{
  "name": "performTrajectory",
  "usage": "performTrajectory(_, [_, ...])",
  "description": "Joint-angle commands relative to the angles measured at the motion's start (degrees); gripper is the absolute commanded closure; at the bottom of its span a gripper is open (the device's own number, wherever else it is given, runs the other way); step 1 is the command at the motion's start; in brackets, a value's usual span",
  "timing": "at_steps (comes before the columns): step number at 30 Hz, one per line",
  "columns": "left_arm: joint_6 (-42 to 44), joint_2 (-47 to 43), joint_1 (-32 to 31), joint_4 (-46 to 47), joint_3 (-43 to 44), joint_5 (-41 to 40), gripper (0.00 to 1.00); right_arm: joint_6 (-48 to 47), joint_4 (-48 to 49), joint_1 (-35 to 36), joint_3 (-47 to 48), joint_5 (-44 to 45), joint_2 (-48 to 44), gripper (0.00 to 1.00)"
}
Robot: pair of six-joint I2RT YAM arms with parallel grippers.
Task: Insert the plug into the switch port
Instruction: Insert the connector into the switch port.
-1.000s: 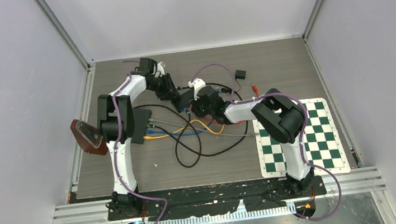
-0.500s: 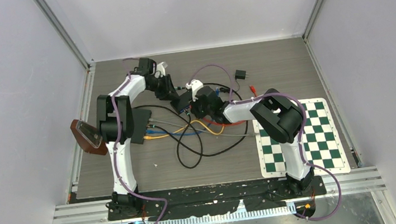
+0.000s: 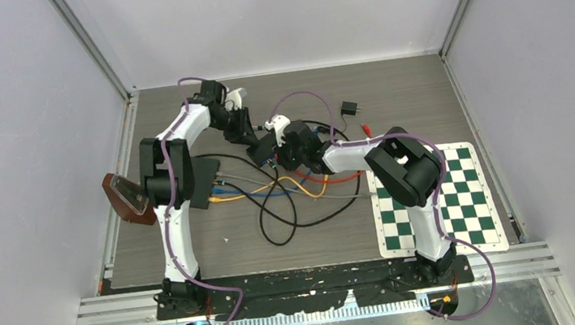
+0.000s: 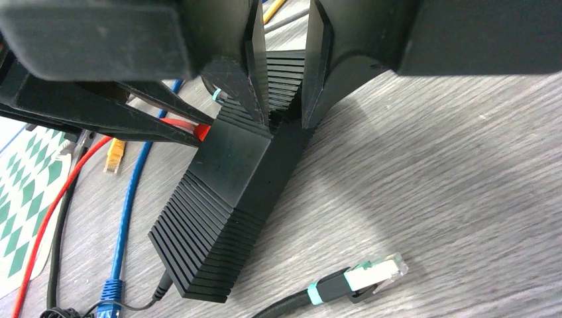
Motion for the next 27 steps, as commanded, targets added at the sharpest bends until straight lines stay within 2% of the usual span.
performTrajectory(1, [-1.78, -0.28, -3.15, -7.95, 0.34, 12.46, 0.76, -5.45, 0.05, 0.22, 5.32, 0.89, 0.73, 0.95])
performTrajectory(5, [-2.54, -0.42, -2.87, -8.15, 0.19, 12.02, 0.72, -6.93, -4.11, -0.35, 7.85, -0.94, 2.08, 0.95])
performTrajectory(12, [-6.18, 0.10, -0.26, -8.70, 2.16, 3.61, 0.63, -6.29, -3.07, -1.05, 6.03, -1.63, 2.74, 0.95])
performTrajectory(19, [-11.36, 0.85, 0.53, -1.62, 3.59, -2.27, 0.61, -6.00, -4.57, -1.25, 7.48, -2.22, 3.86, 0.95])
performTrajectory(27, [-10.67, 4.84, -0.09, -0.18, 5.86, 0.31, 0.61, -5.62, -5.43, -1.42, 8.32, -2.40, 4.36, 0.95])
